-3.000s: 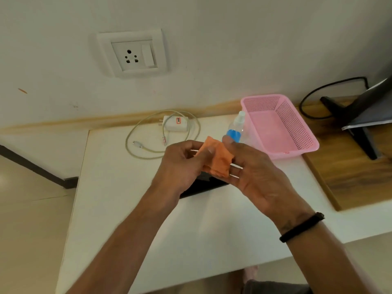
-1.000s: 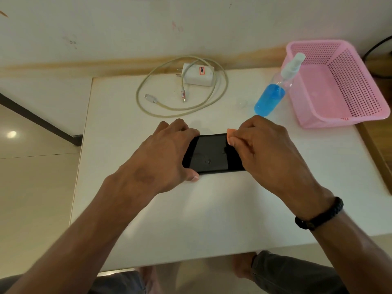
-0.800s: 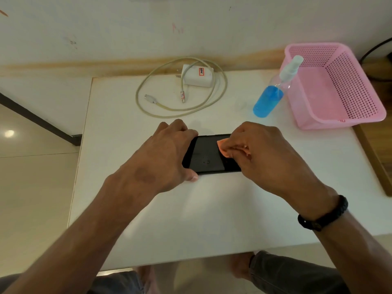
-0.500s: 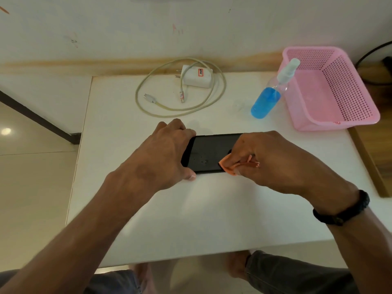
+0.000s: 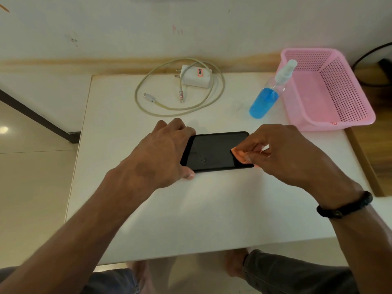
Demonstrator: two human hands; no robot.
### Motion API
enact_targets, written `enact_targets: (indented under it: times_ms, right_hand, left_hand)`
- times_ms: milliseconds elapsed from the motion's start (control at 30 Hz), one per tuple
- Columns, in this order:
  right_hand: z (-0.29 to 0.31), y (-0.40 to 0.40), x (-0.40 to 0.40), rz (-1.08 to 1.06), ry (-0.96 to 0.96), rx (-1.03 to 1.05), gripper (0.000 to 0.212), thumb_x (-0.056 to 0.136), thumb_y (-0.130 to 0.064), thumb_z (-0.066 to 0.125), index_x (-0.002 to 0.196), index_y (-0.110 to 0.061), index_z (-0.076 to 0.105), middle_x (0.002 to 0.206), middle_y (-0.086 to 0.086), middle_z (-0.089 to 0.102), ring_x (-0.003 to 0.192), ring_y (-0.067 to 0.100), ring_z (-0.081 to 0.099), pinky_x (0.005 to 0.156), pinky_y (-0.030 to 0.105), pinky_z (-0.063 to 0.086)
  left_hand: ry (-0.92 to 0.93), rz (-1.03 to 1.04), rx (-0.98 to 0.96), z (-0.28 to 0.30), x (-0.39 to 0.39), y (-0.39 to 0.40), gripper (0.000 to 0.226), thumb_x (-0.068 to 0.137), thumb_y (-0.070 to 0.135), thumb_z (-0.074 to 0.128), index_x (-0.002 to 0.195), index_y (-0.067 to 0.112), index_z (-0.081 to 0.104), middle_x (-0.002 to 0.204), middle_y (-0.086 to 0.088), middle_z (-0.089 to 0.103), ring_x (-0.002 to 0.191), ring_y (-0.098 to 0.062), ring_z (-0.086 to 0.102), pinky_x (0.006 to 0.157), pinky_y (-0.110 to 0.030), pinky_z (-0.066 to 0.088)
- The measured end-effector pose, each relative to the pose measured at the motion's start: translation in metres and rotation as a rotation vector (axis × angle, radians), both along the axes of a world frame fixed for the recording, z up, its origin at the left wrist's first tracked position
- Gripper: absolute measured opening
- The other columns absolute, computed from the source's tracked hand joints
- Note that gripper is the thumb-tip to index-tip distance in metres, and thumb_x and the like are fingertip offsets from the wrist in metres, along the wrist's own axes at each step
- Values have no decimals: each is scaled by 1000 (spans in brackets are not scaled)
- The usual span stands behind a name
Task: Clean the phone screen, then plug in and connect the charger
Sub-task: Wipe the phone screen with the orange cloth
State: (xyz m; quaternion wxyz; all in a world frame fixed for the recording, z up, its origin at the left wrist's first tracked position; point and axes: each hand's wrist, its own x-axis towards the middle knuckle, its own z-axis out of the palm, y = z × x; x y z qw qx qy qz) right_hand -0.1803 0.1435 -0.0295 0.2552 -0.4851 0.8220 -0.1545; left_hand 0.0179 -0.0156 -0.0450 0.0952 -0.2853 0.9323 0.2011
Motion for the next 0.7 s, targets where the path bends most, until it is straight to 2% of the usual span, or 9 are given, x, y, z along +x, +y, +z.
enact_targets:
  times_ms: [100, 167, 267, 367, 433, 633, 700]
  right_hand:
    - [-3, -5, 2, -56, 41, -85, 16, 92, -18, 76, 105, -26, 81, 84, -20, 64, 80, 0, 65, 66, -1, 45]
    - [-4, -10, 5, -80, 74, -133, 13, 94, -18, 74, 104, -22, 82, 83, -14, 65, 76, 4, 65, 67, -7, 40]
    - [-9, -18, 12, -84, 153, -128, 16, 100, -17, 66, 106, -18, 80, 94, -2, 69, 78, 10, 62, 66, -1, 40]
    - [-11, -23, 23, -52, 199, -143, 21, 103, -21, 60, 111, -13, 77, 103, 3, 64, 86, 14, 61, 78, 14, 40]
    - [-11, -24, 28, -15, 199, -139, 25, 103, -27, 59, 116, -14, 75, 107, 3, 60, 88, 13, 58, 81, 17, 41]
    - [-9, -28, 38, 82, 137, -83, 24, 101, -29, 61, 118, -21, 77, 108, -2, 59, 88, 11, 55, 65, 8, 38]
    - [-6, -26, 39, 108, 100, -83, 22, 99, -27, 64, 117, -25, 78, 107, -6, 60, 87, 8, 53, 66, 4, 39]
  left_hand:
    - [-10, -1, -9, 1, -1, 0, 83, 74, 51, 85, 144, 31, 44, 133, 11, 44, 118, -17, 41, 92, -33, 47]
    - [-14, 0, -13, 2, -2, 1, 83, 74, 51, 85, 144, 32, 45, 132, 11, 44, 117, -17, 42, 90, -32, 46]
    - [-21, 2, -18, 3, -3, 2, 82, 74, 50, 85, 143, 31, 46, 132, 11, 45, 118, -18, 42, 92, -35, 49]
    - [-22, 12, -18, 4, -3, 2, 80, 74, 49, 85, 141, 30, 47, 132, 10, 45, 120, -19, 42, 93, -38, 50]
    - [-22, 15, -19, 4, -3, 3, 78, 74, 49, 86, 140, 30, 48, 132, 9, 45, 120, -19, 43, 93, -38, 50]
    - [-25, 14, -26, 3, -3, 3, 78, 74, 49, 85, 139, 28, 49, 132, 8, 45, 118, -19, 43, 94, -39, 50]
    - [-23, 12, -27, 2, -4, 3, 79, 74, 49, 86, 140, 28, 48, 132, 8, 45, 119, -19, 43, 94, -39, 50]
